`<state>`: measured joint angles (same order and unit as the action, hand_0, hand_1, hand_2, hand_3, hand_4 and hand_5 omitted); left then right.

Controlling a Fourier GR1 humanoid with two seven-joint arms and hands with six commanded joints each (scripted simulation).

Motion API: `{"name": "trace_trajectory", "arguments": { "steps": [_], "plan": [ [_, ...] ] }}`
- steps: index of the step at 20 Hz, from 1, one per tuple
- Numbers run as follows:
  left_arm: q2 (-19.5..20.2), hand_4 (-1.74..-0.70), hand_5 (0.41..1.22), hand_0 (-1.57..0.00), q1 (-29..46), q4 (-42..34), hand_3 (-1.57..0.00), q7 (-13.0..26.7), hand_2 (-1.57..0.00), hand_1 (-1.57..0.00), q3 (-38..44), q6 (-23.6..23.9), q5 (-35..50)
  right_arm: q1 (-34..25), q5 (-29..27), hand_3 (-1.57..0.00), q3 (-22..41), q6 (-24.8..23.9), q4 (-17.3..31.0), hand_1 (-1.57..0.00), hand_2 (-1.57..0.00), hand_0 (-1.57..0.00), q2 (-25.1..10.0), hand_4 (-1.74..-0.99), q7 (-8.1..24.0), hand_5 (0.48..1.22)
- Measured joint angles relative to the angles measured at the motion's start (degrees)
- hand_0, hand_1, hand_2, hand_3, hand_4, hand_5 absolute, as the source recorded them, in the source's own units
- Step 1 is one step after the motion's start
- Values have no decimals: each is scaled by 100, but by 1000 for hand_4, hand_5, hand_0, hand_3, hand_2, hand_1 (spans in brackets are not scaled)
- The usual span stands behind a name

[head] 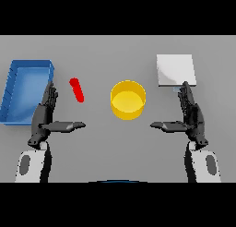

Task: Pick up the red beaker and tilt it to pour out 1 green nut into yellow bowl. Pick up the yellow bowl and place it on the metallic measuring scale.

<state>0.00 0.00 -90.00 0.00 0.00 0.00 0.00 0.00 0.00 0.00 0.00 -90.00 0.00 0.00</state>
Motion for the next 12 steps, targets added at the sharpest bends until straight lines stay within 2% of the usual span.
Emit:
{"name": "trace_trajectory", "arguments": {
  "steps": [6, 7, 8, 9, 12],
  "plan": [
    [123, -1151, 599, 1, 216, -183, 1, -48, 1, 1, 43, -101, 104, 77, -14, 1, -2, 32, -7, 1, 1, 1, -27, -1167, -78, 599],
    [291, -1156, 599, 1, 446, -419, 1, -187, 1, 1, -117, -186, -103, 254, 643, 1, 228, -154, -196, 1, 1, 1, -269, -1163, -548, 595],
    [392, -1158, 599, 1, 643, -599, 1, -225, 1, 1, -235, -265, -220, 457, 1116, 1, 453, -305, -376, 1, 1, 1, -335, -1162, -739, 594],
    [469, -1161, 599, 1, 753, -803, 1, -204, 1, 1, -293, -250, -316, 586, 1359, 1, 533, -409, -445, 1, 1, 1, -375, -1160, -769, 591],
    [462, -1164, 602, 1, 847, -1045, 1, 129, 1, 1, -471, -233, -470, 612, 1635, 1, 648, -503, -589, 1, 1, 1, -398, -1173, -494, 593]
  ]
}}
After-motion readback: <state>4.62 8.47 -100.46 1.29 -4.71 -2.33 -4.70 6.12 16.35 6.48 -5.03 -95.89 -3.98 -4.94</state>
